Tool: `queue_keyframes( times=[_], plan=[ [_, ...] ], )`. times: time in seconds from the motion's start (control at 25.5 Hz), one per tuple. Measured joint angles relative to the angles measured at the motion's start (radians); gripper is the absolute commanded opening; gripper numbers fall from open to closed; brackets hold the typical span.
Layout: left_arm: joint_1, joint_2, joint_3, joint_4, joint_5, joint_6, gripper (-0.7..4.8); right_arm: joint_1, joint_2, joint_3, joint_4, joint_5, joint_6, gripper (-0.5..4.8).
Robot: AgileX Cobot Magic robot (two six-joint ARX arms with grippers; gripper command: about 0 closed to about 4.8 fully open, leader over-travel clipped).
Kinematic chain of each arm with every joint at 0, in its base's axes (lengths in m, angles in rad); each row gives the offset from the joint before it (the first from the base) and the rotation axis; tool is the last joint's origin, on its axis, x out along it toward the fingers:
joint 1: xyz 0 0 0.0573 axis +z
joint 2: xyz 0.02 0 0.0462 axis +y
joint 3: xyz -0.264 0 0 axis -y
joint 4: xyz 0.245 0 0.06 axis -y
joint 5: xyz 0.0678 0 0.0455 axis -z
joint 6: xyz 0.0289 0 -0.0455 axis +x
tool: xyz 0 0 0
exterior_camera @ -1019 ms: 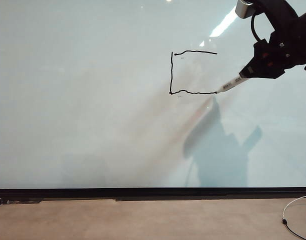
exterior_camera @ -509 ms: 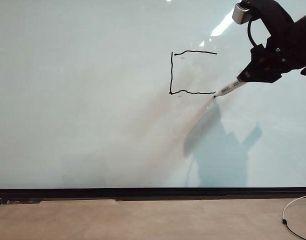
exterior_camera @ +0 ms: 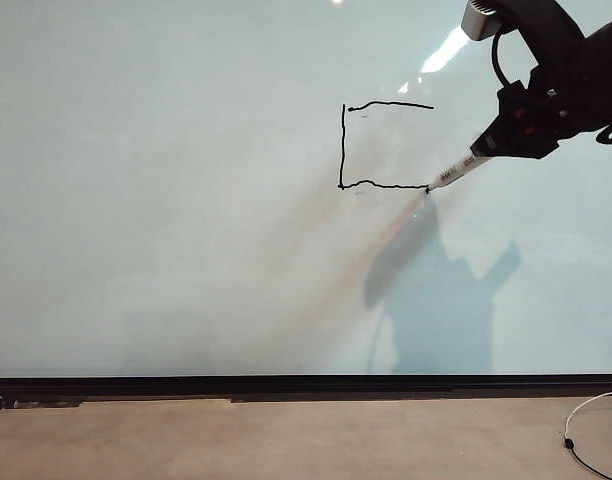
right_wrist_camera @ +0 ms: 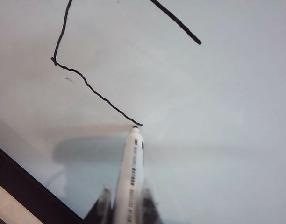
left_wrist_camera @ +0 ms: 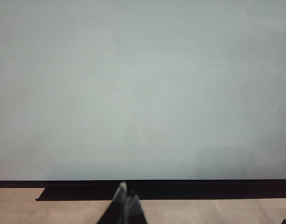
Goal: Pick up the pen on the shelf to the right of the whiteboard and draw a rectangle.
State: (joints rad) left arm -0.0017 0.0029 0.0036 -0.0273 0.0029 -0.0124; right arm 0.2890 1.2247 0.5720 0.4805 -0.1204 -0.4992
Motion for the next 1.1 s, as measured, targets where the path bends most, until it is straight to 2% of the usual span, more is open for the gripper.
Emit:
queue_keyframes(
  times=[1.1],
  plan=[
    [0.0,0.0,0.0,0.0,0.0,0.0,-0.05,0.0,-0.064,0.012,-0.008,0.008,-0.007,-0.05]
  ],
)
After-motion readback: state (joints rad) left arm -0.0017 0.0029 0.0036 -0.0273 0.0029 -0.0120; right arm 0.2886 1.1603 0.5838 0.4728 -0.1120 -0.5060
